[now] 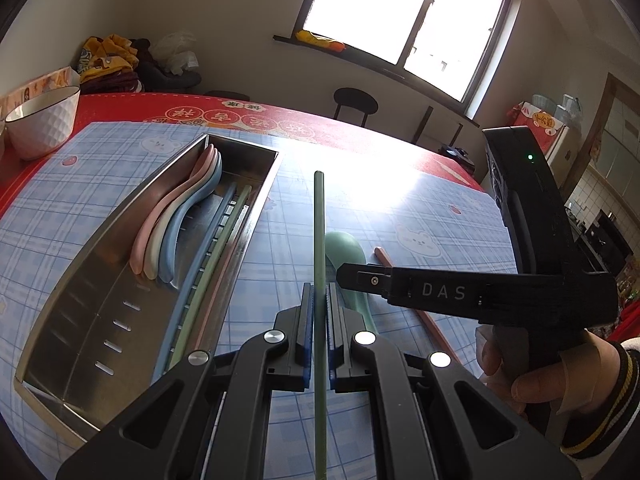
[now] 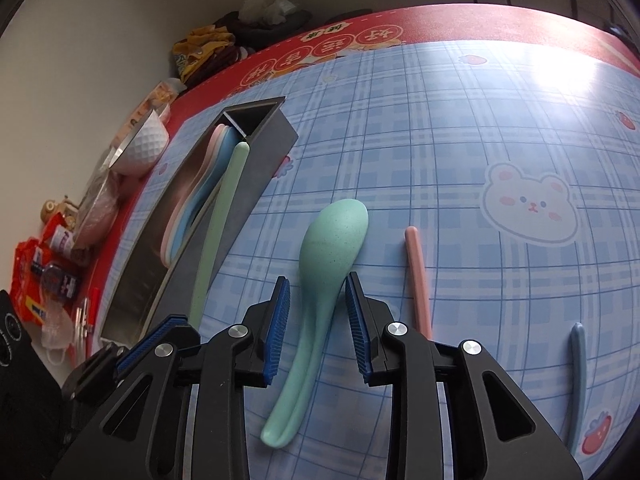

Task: Organize utensils
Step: 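Grasp the green spoon handle with the right gripper while the left holds the chopstick, then lower the green chopstick into the steel tray with the left gripper while the right holds the spoon, then open the left gripper and withdraw it from the tray, then carry the green spoon into the tray and open the right gripper, then move the right gripper over the blue chopstick while the left moves over the pink chopstick, then close the left gripper on the pink chopstick while the right closes on the blue chopstick, then carry the pink chopstick into the tray with the left gripper while the right holds the blue chopstick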

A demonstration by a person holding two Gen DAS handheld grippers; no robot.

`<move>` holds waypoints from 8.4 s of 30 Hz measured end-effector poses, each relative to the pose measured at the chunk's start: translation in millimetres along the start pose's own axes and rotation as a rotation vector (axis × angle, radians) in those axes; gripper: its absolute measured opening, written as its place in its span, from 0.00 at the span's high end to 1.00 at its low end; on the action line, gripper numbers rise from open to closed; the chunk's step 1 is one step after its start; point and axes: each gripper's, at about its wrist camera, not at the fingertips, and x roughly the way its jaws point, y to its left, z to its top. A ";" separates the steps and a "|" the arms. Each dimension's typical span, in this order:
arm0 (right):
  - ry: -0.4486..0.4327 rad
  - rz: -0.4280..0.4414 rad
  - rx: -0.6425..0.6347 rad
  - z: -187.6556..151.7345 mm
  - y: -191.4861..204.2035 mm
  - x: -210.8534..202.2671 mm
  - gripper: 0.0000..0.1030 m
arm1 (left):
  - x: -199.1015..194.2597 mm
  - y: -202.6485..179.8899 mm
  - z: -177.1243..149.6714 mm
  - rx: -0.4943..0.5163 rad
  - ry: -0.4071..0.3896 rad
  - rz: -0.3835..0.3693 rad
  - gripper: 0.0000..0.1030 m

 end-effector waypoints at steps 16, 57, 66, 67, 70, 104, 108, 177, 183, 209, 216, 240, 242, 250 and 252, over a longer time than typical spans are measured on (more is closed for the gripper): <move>-0.085 -0.026 0.010 -18.9 -18.0 -29.0 0.94 | 0.2 0.0 1.2 -0.003 0.003 -0.002 0.95; -0.298 0.103 0.139 -58.5 -58.8 -83.9 0.94 | 44.9 49.6 80.1 0.121 0.291 0.115 0.95; -0.303 0.103 0.159 -64.1 -66.5 -89.6 0.94 | 55.3 51.1 75.1 0.134 0.332 0.148 0.95; -0.303 0.103 0.160 -63.1 -65.1 -88.3 0.94 | 56.2 49.3 74.5 0.135 0.337 0.151 0.95; -0.302 0.100 0.165 -62.1 -65.1 -86.5 0.94 | 59.0 49.6 72.6 0.133 0.360 0.158 0.94; -0.174 0.050 -0.040 33.1 63.6 -37.4 0.94 | -62.7 128.7 39.7 0.024 -0.130 0.318 0.48; -0.129 0.042 -0.068 51.4 89.2 -16.5 0.94 | -62.8 135.5 35.9 0.007 -0.138 0.284 0.44; -0.181 -0.125 0.020 -36.0 -67.8 -101.0 0.92 | -55.4 20.4 47.5 0.124 -0.050 0.202 0.43; -0.185 -0.145 0.033 -58.1 -97.8 -111.7 0.92 | -15.8 -39.6 26.8 0.168 0.054 0.115 0.43; -0.231 -0.116 0.060 -106.0 -148.3 -141.0 0.92 | 92.0 -124.3 -9.8 0.250 0.266 0.204 0.46; -0.217 -0.113 0.053 -103.9 -145.1 -138.9 0.92 | 81.7 -119.1 -12.1 0.274 0.276 0.186 0.89; -0.074 -0.249 -0.179 -110.3 -91.3 -111.3 0.73 | 20.9 -55.7 -38.5 0.293 0.242 0.128 0.94; -0.070 -0.270 -0.194 -110.9 -88.4 -110.3 0.74 | 19.8 -51.2 -38.0 0.277 0.242 0.111 0.94; -0.070 -0.242 -0.140 -106.5 -88.0 -108.3 0.94 | 19.5 -49.7 -37.0 0.262 0.243 0.069 0.88; -0.075 -0.206 -0.106 -104.2 -89.9 -107.0 0.94 | 19.6 -49.1 -37.0 0.257 0.243 0.058 0.85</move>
